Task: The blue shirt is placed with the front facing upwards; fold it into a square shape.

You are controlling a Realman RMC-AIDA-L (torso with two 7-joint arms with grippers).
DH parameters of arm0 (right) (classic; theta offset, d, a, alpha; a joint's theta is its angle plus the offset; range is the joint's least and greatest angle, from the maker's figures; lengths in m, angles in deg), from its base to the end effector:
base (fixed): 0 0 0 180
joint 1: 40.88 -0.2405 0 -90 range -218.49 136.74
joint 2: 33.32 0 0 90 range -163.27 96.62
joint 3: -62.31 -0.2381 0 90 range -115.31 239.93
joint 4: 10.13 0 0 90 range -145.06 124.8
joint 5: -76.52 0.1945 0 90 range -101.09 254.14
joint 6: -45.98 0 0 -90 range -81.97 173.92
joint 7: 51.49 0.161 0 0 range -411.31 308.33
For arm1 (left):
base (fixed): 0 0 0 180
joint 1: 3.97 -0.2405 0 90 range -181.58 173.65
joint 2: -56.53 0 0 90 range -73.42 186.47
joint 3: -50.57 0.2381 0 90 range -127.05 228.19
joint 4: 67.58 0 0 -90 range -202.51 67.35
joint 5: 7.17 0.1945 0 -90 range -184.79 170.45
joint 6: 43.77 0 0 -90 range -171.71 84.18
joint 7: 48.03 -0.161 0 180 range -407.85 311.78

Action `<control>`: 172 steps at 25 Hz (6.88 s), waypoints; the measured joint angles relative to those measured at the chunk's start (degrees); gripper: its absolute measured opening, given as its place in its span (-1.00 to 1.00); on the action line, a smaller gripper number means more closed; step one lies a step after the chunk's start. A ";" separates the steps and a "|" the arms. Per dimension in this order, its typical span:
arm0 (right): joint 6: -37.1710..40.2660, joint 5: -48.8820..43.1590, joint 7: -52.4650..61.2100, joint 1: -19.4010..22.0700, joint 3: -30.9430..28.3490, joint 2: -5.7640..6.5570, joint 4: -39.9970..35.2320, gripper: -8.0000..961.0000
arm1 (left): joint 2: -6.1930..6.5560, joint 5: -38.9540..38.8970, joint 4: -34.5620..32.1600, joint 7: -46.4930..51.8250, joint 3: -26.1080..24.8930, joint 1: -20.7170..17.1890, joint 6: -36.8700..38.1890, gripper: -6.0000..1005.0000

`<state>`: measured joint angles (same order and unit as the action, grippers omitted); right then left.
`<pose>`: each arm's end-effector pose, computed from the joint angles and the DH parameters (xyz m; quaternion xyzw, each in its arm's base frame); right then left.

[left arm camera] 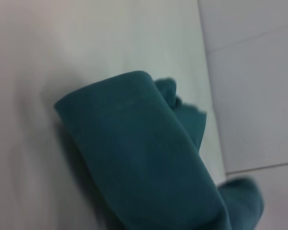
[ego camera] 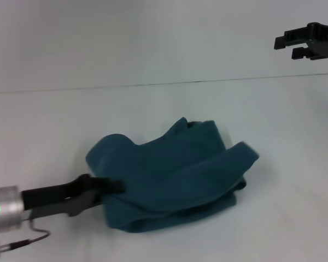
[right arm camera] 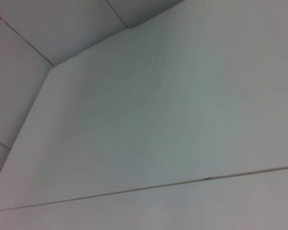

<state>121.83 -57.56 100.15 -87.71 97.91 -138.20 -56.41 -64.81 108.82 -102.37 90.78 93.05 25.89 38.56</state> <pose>0.2118 0.4390 0.1284 -0.7402 0.5882 0.1893 0.2649 -0.2407 0.3114 -0.0376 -0.6898 -0.6800 -0.2485 0.0074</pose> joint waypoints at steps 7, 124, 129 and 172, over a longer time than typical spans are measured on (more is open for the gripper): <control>0.08 0.67 -0.47 0.06 0.47 -0.17 0.06 0.29 | 3.03 5.42 -2.65 -0.55 -9.10 -3.31 2.37 -0.60; -21.65 -4.27 -1.24 -11.03 19.50 -14.59 21.09 -0.71 | 3.15 2.65 -2.18 -6.56 -29.70 -8.21 10.83 0.86; -21.84 -1.60 -1.62 -10.22 19.27 -14.42 20.23 -0.75 | 3.20 2.61 -2.08 -6.69 -29.89 -8.23 10.84 0.86; -26.01 -1.79 -1.81 -9.73 20.46 -14.56 21.61 -0.14 | 3.13 2.57 -1.95 -6.72 -30.09 -8.65 10.17 0.86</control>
<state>95.82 -59.35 98.34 -97.44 118.37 -152.75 -34.81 -61.68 111.39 -104.32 84.06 62.96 17.25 48.73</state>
